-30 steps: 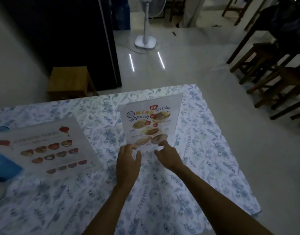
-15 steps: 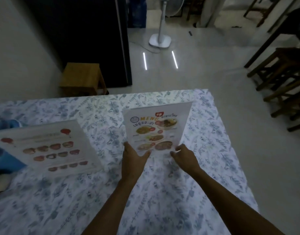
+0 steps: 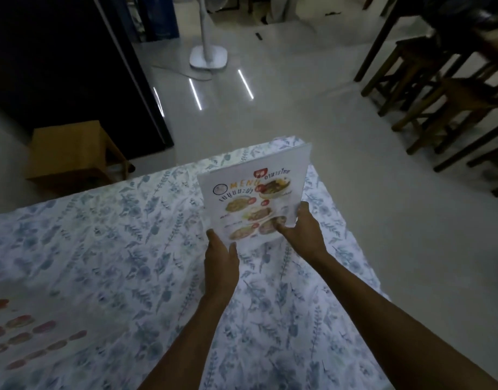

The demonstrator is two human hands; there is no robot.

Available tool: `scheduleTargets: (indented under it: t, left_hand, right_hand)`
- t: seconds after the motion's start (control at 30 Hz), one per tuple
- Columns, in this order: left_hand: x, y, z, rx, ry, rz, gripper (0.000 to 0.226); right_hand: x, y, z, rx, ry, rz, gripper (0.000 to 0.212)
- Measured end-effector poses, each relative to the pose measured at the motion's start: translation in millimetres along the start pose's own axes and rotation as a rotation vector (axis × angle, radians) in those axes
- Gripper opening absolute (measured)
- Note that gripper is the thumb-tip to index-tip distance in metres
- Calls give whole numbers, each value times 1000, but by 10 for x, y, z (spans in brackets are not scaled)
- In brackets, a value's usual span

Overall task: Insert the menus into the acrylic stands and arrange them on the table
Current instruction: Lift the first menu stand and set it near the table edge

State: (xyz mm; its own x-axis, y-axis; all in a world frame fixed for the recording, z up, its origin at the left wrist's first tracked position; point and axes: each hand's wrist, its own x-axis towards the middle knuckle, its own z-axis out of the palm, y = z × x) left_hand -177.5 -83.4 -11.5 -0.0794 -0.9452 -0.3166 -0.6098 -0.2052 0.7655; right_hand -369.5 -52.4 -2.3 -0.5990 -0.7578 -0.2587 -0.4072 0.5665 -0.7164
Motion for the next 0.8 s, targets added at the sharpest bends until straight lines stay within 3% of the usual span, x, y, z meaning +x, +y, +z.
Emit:
scheduleTargets:
  t: [0.17,0.3,0.6,0.8]
  left_hand:
    - [274,357,52,13,35,119,41]
    - [629,752,76,77,28,225,50]
    - [1326,1447,172,143,61,338,45]
    - [1725,1571,254,152,59,365,40]
  right_hand:
    - [284,-47,-228,-30,54,-42,51]
    - [656,-204,-476,-10,100,-88,57]
    - [1558,-706,-915,-112,138,-181,76]
    - [2045,-796,-926,-156,125,-208,71]
